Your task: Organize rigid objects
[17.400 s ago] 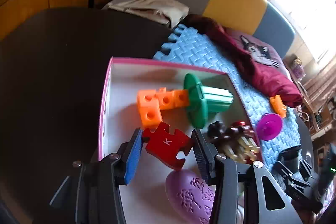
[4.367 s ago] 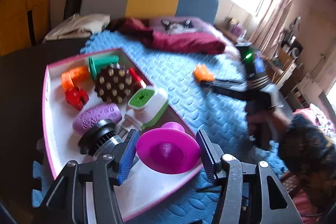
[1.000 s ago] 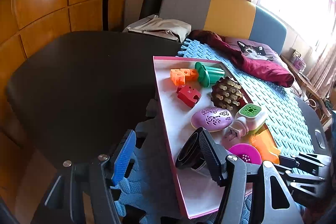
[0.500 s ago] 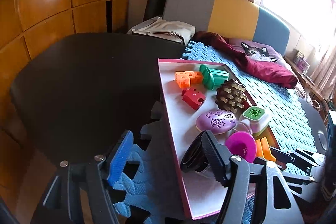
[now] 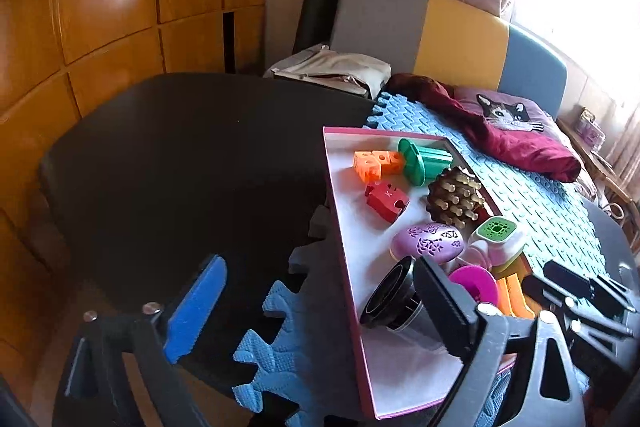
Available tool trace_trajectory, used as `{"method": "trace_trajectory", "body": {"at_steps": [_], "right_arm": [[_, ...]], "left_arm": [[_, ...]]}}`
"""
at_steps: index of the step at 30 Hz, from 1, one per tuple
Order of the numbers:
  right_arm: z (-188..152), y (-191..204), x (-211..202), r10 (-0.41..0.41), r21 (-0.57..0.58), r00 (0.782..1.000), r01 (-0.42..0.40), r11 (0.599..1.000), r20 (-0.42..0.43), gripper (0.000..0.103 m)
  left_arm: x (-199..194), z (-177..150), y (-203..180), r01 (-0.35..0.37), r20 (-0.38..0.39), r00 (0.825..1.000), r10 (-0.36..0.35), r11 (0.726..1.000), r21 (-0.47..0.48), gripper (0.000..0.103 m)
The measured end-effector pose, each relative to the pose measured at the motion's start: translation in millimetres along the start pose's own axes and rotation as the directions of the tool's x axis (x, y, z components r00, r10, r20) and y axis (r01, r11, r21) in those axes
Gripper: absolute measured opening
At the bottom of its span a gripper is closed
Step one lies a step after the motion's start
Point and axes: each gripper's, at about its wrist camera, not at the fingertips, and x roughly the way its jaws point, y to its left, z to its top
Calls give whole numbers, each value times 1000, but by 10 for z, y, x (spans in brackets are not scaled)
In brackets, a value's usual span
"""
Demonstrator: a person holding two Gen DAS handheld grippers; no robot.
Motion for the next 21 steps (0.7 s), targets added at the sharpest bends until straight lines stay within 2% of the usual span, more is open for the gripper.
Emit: {"method": "trace_trajectory", "body": {"at_steps": [2,6,12,15,21], "right_arm": [[40,-19,18,-31,28,999,31,999,6,42],[40,-47,48,-41,76,999,41,996,1,42],[-38,87,28,-50,38,999,50,998,7,42],[-47,133,-3,-55,22,998,54,998,16,42],[-27,152,-70,-58,23,998,57,998,39,42]], "left_arm": [[-40,-9,-21,-10,13,1000,10,1000,0,103],[-151,-30,-66,11,40,999,-11,1000,5,103],[-275,-60,-210,-49,79,996,46,998,36,103],[-304,-77,-232,-85,95,992,82,996,21,103],[-353,-82,-209,-78,105,991,78,997,-3,103]]}}
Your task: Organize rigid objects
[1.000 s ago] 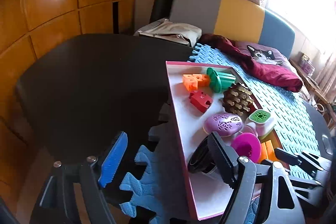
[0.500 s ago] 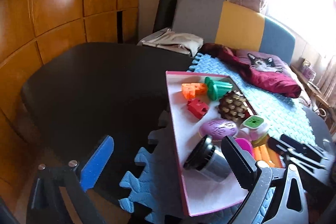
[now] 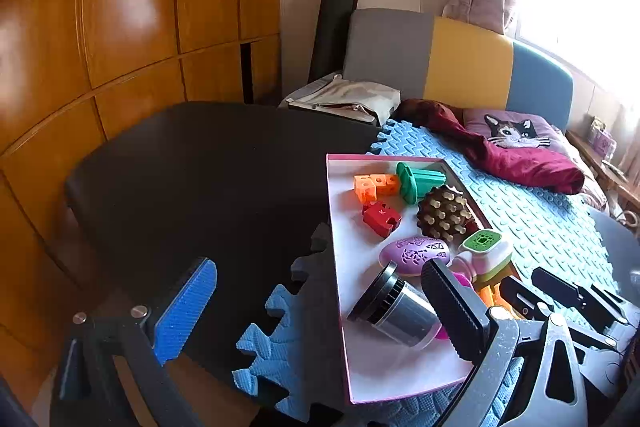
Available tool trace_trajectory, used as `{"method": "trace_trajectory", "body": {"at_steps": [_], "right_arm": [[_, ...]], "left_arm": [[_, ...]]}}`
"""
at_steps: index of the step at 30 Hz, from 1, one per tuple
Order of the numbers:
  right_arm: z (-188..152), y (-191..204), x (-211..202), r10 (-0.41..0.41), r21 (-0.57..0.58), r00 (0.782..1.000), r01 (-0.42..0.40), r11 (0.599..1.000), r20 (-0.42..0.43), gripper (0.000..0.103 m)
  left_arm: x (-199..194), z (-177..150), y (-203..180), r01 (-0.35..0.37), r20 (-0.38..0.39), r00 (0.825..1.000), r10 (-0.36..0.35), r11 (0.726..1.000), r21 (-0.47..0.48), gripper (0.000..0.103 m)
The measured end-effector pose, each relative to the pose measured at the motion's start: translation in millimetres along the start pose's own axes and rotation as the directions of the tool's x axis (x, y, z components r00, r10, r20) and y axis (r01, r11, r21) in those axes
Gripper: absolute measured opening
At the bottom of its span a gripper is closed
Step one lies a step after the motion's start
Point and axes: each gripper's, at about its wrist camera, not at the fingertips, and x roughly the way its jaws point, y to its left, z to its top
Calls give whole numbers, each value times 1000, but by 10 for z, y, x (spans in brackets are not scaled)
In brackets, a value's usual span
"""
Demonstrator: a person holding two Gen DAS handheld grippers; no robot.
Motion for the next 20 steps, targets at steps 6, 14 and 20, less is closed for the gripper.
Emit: {"method": "trace_trajectory", "body": {"at_steps": [6,14,20], "right_arm": [[-3,16,-7,1,-1,1000,-1,1000,-1,42],[-15,30,-3,3,-7,1000,-3,1000,-2,42],[-8,36,-14,9,-14,1000,-9,1000,6,42]], "left_arm": [[-18,2,19,-9,5,1000,9,1000,-16,103],[-7,-13,35,-30,3,1000,30,999,-19,102],[33,-26,30,-22,-18,1000,22,1000,-8,102]]}}
